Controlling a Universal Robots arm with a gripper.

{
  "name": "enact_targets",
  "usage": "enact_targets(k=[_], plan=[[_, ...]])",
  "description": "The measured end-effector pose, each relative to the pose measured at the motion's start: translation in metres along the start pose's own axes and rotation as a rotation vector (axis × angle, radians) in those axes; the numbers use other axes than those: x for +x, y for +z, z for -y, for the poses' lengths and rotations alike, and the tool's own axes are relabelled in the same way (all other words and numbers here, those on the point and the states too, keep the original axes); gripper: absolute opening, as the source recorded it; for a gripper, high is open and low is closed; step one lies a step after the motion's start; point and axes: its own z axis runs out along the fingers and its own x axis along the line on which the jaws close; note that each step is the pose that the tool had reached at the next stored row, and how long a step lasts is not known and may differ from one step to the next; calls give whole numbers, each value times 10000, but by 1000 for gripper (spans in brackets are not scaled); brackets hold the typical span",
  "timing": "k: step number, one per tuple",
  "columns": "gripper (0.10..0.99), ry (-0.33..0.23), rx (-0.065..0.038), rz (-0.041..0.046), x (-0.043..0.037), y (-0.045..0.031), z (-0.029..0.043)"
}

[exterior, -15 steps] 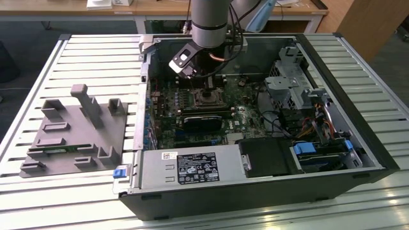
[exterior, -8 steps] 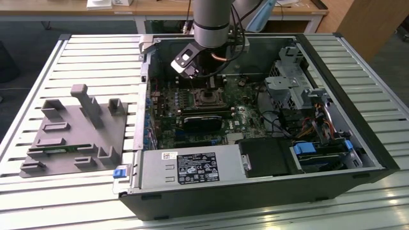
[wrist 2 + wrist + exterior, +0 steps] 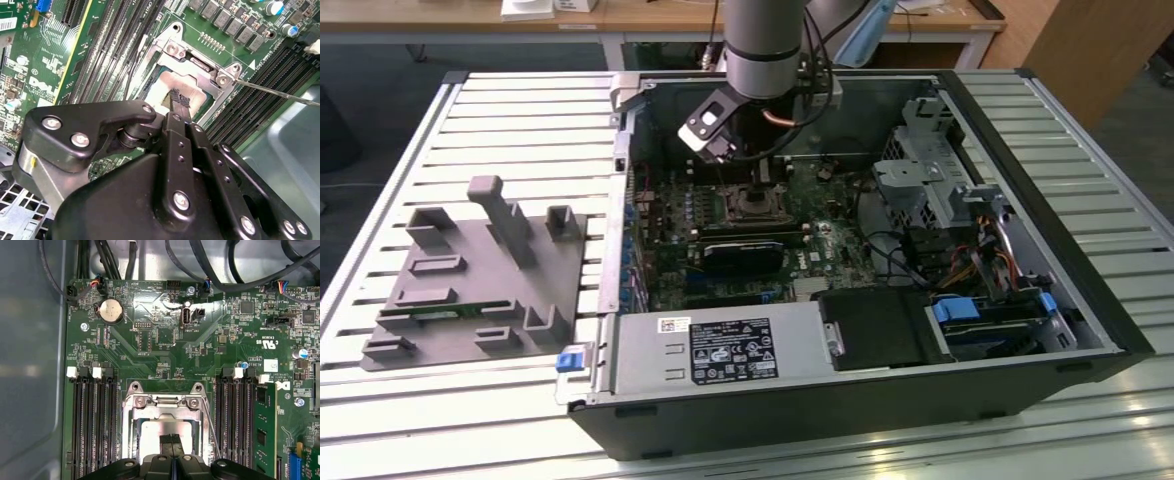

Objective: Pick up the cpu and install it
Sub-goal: 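Install the first cpu locking lever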

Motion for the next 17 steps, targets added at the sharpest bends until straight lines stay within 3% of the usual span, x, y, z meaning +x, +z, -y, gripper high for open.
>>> enact_targets(k=[17], plan=[[106,1,1,0,-1,-30,-1]])
